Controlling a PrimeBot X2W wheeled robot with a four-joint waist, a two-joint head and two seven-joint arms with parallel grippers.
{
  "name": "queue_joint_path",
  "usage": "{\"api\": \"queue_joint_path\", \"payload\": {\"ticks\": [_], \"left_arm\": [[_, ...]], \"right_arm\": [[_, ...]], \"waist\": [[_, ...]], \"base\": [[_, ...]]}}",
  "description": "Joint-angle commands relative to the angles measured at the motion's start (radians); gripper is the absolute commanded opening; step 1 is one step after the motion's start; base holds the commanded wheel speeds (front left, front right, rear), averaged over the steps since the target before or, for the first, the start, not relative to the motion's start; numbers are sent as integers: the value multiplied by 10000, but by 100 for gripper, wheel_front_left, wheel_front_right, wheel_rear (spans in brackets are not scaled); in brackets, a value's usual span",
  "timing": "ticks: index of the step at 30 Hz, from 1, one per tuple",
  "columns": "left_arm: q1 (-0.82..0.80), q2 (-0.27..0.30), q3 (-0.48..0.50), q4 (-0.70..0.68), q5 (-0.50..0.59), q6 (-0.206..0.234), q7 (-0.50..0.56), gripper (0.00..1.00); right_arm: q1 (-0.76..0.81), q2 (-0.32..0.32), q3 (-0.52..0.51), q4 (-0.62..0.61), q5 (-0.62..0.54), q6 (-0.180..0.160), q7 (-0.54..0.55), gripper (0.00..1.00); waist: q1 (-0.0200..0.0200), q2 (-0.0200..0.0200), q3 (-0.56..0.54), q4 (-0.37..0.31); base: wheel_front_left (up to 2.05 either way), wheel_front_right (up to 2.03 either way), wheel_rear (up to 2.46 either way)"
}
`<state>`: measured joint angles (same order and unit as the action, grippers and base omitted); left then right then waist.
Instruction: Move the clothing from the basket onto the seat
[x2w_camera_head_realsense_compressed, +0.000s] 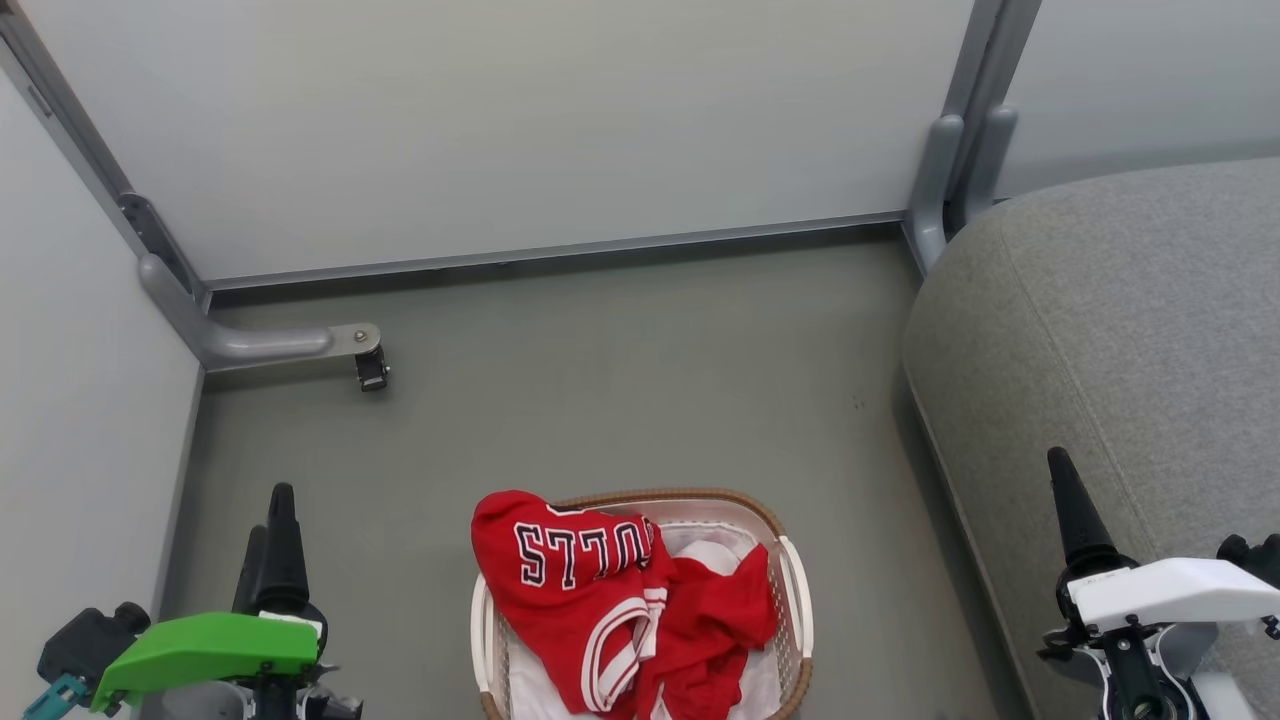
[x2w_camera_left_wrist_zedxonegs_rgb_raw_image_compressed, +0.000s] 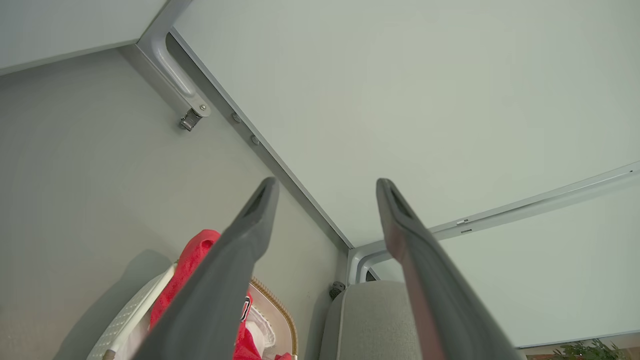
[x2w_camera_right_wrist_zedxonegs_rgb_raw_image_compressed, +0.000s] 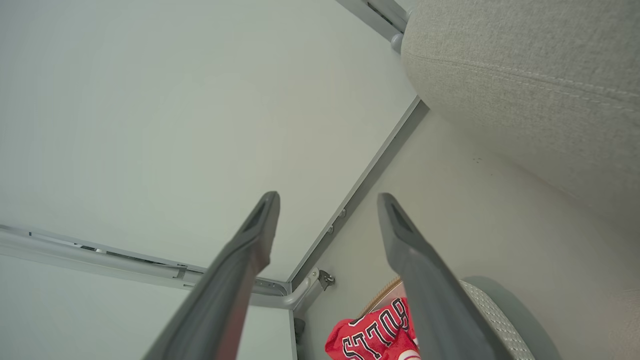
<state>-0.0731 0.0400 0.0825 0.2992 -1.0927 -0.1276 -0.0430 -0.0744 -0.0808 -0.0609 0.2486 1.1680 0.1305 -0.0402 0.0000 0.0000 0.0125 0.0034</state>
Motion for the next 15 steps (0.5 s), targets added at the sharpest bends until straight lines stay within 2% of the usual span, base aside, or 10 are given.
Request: {"api": "queue_joint_path", "payload": {"ticks": [1, 15], "left_arm": [[-302, 62, -37, -72, 449, -24, -110, 100], [-300, 77, -245, 67, 2749, 47, -572, 100]], "right_arm": [[-227, -133, 12, -169, -413, 3, -127, 100], [-197, -239, 180, -23, -2766, 3, -591, 100]], "waist": [[0, 0, 7, 2], [0, 0, 86, 22]], "base": [[0, 0, 0], [0, 0, 0]]}}
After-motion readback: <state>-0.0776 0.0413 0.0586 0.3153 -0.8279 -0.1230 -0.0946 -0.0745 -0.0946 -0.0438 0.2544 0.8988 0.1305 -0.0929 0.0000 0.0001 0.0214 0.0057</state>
